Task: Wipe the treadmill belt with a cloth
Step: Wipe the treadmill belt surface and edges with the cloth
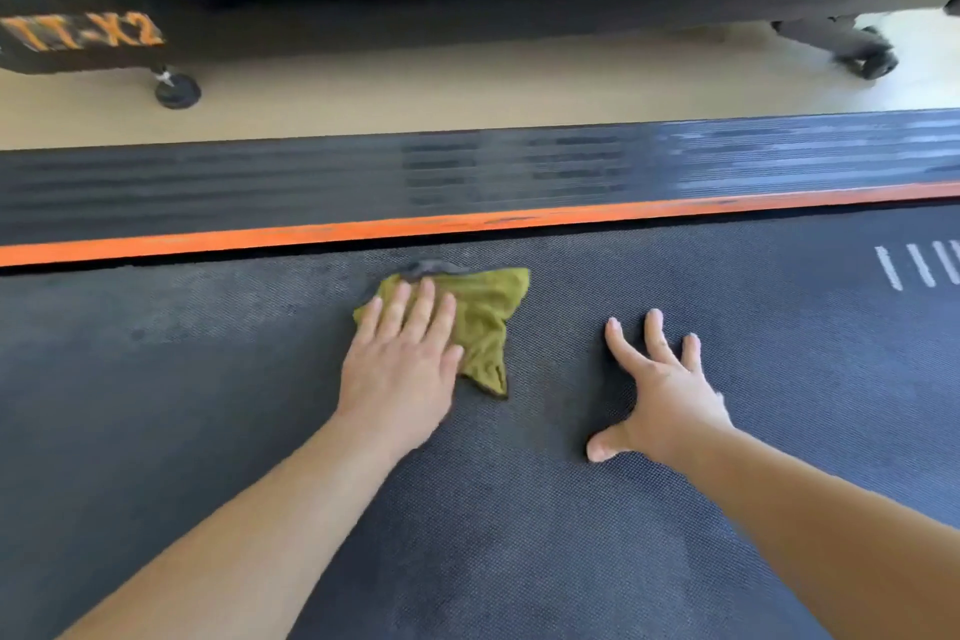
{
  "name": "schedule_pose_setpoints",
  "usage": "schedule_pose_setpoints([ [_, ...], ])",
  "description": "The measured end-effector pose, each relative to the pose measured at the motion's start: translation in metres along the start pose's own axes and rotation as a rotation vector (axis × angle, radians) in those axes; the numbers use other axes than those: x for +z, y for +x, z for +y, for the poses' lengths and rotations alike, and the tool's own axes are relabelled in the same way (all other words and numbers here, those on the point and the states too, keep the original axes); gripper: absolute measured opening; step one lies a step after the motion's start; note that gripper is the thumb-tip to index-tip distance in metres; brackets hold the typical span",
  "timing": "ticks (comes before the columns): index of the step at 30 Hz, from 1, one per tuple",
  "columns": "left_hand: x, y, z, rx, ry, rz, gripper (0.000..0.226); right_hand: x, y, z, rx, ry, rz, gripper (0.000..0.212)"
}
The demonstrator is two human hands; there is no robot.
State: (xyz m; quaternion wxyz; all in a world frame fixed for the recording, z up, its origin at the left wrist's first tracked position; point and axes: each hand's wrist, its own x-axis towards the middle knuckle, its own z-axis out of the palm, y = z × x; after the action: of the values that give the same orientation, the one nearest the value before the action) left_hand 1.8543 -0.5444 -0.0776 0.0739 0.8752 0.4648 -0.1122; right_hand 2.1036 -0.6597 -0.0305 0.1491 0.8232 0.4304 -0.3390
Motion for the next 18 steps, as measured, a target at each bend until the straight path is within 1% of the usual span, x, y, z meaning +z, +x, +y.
schedule_pose_setpoints([
  [1,-0.003,0.005,-0.007,-0.082,-0.029,-0.031,0.065,0.000,0.000,0.000,0.003,0.007,0.001,0.150],
  [2,-0.005,0.007,-0.007,-0.116,-0.053,-0.057,0.066,0.000,0.000,-0.001,0.007,0.015,0.000,0.150],
  [4,-0.008,0.000,0.013,-0.077,-0.094,-0.079,0.068,-0.001,0.000,-0.001,0.015,0.022,-0.002,0.149],
  [5,-0.009,-0.009,0.029,-0.001,-0.116,-0.085,0.068,-0.001,0.000,0.000,0.015,0.021,-0.003,0.149],
  [7,-0.006,-0.026,0.050,0.249,-0.137,-0.122,0.066,0.001,0.001,0.001,0.008,0.027,0.002,0.150],
  [9,0.000,-0.021,0.039,0.454,-0.122,-0.159,0.065,0.002,0.000,0.002,0.010,0.033,0.006,0.151],
  [10,0.003,-0.012,0.026,0.494,-0.087,-0.118,0.064,0.003,0.000,0.003,0.009,0.030,0.005,0.151],
  [11,0.005,-0.004,0.012,0.463,-0.050,-0.047,0.063,0.003,0.000,0.003,0.007,0.027,0.004,0.152],
  [12,0.007,0.004,0.000,0.365,-0.035,0.014,0.062,0.003,0.001,0.003,0.004,0.025,0.004,0.151],
  [13,0.007,0.009,-0.005,0.242,-0.053,0.037,0.060,0.003,0.002,0.003,0.002,0.021,0.004,0.151],
  [14,0.006,0.010,0.002,0.153,-0.085,0.022,0.059,0.002,0.002,0.003,0.001,0.017,0.001,0.151],
  [15,0.006,0.003,0.018,0.129,-0.105,0.022,0.059,0.001,0.001,0.003,0.002,0.017,0.001,0.151],
  [16,0.008,-0.009,0.039,0.191,-0.119,0.033,0.059,0.002,0.000,0.003,0.000,0.021,0.004,0.151],
  [18,0.013,-0.039,0.074,0.468,-0.100,0.003,0.057,0.004,0.000,0.003,-0.005,0.032,0.014,0.151],
])
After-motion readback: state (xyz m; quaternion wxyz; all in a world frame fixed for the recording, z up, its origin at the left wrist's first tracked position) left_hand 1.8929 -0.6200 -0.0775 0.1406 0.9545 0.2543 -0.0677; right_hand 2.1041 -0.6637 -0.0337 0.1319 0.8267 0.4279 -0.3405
